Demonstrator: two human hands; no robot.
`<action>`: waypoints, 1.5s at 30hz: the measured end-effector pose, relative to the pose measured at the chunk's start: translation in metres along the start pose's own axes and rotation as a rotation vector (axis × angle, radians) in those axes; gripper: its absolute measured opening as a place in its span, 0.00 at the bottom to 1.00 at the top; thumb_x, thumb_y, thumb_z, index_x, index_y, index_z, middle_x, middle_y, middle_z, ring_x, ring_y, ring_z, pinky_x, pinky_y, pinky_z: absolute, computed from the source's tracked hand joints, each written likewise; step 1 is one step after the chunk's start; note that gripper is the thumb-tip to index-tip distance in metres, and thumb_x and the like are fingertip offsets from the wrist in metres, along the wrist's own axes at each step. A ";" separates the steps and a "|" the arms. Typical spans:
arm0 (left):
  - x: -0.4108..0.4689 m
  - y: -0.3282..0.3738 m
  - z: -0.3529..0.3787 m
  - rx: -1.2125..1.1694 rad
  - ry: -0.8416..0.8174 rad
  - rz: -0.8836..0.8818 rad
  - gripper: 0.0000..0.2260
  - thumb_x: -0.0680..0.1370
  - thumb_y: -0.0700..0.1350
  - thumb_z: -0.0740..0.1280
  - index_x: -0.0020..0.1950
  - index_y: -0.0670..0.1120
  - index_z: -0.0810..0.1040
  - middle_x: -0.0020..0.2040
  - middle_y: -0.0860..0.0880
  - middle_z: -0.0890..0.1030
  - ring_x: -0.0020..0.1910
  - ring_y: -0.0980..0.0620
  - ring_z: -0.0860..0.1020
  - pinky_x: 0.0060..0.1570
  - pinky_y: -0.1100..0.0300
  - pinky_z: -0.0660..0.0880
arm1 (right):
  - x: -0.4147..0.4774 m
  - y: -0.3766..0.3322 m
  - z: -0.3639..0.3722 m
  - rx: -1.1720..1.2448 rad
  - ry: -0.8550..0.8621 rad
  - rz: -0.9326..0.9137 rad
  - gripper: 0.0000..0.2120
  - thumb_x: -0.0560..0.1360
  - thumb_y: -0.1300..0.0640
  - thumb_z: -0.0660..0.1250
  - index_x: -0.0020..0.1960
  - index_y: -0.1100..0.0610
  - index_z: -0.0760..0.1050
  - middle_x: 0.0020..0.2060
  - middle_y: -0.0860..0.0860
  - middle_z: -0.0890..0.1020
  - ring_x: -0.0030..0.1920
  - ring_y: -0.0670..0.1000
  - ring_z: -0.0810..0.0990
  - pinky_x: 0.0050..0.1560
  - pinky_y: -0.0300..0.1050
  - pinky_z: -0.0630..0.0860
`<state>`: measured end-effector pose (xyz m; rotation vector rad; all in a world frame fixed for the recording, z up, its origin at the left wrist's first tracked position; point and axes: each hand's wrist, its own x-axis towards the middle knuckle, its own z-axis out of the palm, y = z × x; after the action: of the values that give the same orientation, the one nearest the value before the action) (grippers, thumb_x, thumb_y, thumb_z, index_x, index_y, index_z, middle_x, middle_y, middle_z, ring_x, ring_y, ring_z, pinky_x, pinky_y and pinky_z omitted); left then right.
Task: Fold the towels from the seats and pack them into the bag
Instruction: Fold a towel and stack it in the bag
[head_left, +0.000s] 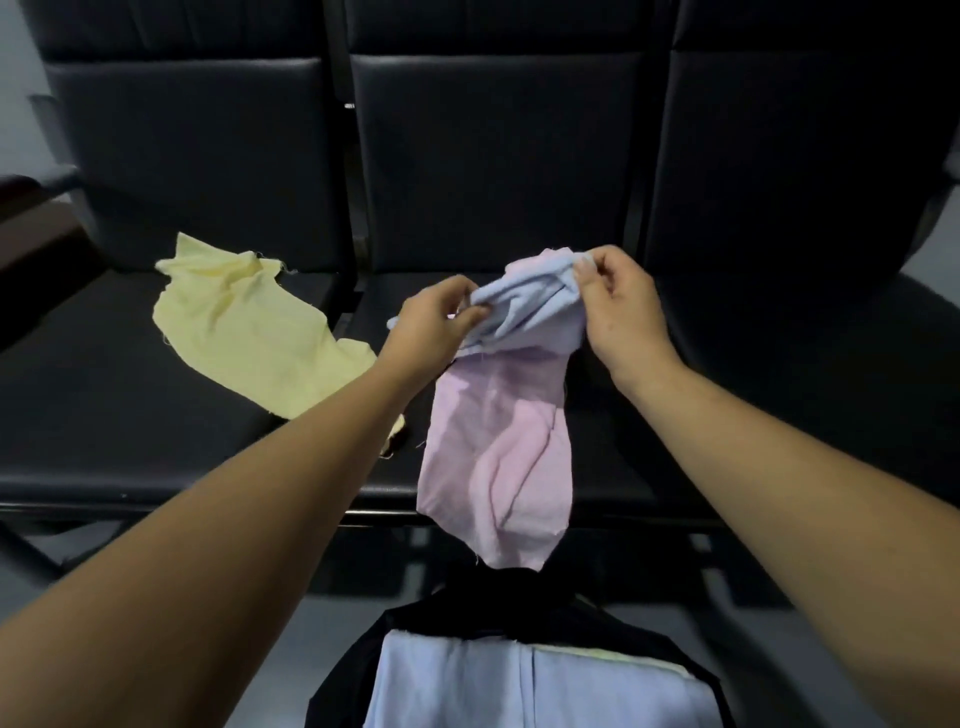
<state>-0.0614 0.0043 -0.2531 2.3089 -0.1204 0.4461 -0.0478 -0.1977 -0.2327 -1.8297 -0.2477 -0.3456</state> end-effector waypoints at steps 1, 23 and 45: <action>0.002 0.013 -0.013 -0.023 0.024 0.021 0.05 0.79 0.46 0.70 0.44 0.50 0.76 0.36 0.54 0.76 0.35 0.60 0.72 0.37 0.66 0.66 | 0.002 -0.014 -0.007 0.018 0.016 -0.017 0.12 0.84 0.54 0.61 0.49 0.62 0.75 0.40 0.54 0.77 0.40 0.47 0.74 0.42 0.41 0.72; -0.097 0.216 -0.191 -0.068 0.201 0.097 0.08 0.83 0.47 0.64 0.52 0.44 0.81 0.40 0.51 0.79 0.39 0.58 0.75 0.40 0.62 0.70 | -0.103 -0.194 -0.159 -0.456 -0.355 0.062 0.03 0.73 0.66 0.71 0.45 0.67 0.80 0.34 0.58 0.78 0.36 0.57 0.78 0.32 0.46 0.76; -0.181 0.226 -0.211 -0.503 -0.256 -0.173 0.15 0.81 0.46 0.66 0.64 0.38 0.79 0.57 0.33 0.81 0.57 0.35 0.80 0.50 0.49 0.80 | -0.143 -0.189 -0.169 -0.393 -0.505 0.324 0.08 0.67 0.66 0.78 0.37 0.61 0.79 0.34 0.57 0.82 0.36 0.54 0.81 0.38 0.46 0.79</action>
<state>-0.3396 -0.0132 -0.0285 1.8484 -0.1388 0.0201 -0.2644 -0.3053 -0.0708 -2.2859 -0.2334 0.3249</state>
